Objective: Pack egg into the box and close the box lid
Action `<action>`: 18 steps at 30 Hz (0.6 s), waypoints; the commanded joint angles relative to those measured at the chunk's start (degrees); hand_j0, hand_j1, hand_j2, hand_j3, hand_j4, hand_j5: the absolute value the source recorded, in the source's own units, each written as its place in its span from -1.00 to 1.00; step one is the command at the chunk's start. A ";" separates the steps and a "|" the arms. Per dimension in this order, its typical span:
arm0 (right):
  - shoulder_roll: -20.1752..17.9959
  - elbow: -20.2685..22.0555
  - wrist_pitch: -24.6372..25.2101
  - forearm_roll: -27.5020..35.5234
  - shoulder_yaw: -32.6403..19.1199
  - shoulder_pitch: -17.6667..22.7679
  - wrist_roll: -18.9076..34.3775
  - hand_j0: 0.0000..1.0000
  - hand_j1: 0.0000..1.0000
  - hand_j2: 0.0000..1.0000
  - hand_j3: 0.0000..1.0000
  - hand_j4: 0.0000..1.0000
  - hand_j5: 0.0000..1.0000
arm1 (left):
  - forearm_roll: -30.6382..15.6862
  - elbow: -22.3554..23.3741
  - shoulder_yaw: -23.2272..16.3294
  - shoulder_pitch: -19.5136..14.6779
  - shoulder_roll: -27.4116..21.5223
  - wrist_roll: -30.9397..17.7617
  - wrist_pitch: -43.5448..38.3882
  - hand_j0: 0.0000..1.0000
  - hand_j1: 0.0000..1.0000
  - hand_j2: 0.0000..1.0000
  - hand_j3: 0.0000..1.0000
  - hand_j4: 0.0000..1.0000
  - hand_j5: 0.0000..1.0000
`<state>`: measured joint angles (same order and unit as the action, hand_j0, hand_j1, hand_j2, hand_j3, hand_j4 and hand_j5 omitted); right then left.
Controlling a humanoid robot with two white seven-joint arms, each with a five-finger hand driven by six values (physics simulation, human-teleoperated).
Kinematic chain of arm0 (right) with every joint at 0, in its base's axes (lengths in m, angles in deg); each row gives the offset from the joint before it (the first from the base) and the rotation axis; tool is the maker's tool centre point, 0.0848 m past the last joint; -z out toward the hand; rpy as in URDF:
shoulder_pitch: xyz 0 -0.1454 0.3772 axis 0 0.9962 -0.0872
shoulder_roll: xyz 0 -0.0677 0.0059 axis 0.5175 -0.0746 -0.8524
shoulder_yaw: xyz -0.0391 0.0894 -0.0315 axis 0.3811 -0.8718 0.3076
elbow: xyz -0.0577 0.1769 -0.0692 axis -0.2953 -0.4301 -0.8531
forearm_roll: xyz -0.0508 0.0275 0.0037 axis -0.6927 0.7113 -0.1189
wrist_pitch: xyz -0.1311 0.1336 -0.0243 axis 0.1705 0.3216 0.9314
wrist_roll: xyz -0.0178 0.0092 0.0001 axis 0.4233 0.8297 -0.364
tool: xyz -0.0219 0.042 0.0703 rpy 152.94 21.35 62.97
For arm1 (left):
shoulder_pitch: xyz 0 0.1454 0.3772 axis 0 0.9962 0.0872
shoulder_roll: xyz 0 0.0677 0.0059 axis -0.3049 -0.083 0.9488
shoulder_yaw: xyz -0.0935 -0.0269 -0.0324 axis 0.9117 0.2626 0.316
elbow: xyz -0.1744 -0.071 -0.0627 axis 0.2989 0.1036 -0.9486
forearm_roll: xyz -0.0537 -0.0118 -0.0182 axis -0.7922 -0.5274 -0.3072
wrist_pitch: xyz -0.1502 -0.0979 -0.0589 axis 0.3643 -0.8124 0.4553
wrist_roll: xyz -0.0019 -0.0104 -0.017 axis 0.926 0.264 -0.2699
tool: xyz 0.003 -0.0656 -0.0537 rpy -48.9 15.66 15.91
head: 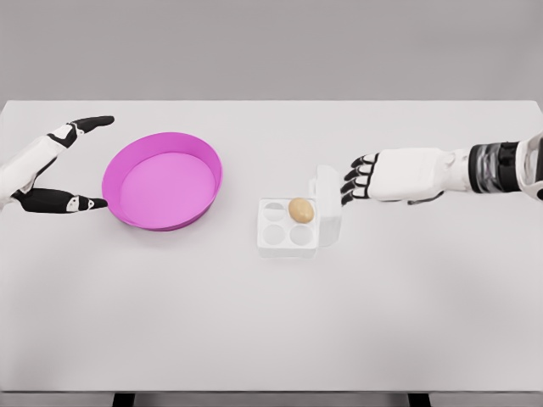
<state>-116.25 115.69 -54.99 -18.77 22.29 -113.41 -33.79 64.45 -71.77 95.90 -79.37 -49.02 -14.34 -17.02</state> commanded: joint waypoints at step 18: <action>4.71 -0.52 0.10 -0.09 1.98 -4.22 0.98 1.00 1.00 1.00 1.00 1.00 1.00 | -0.41 0.68 -0.01 -0.26 -0.22 0.02 -0.15 1.00 1.00 1.00 1.00 1.00 1.00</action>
<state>-111.38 115.31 -54.99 -19.03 24.45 -117.81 -32.84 64.51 -71.22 95.89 -79.54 -49.15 -14.34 -17.02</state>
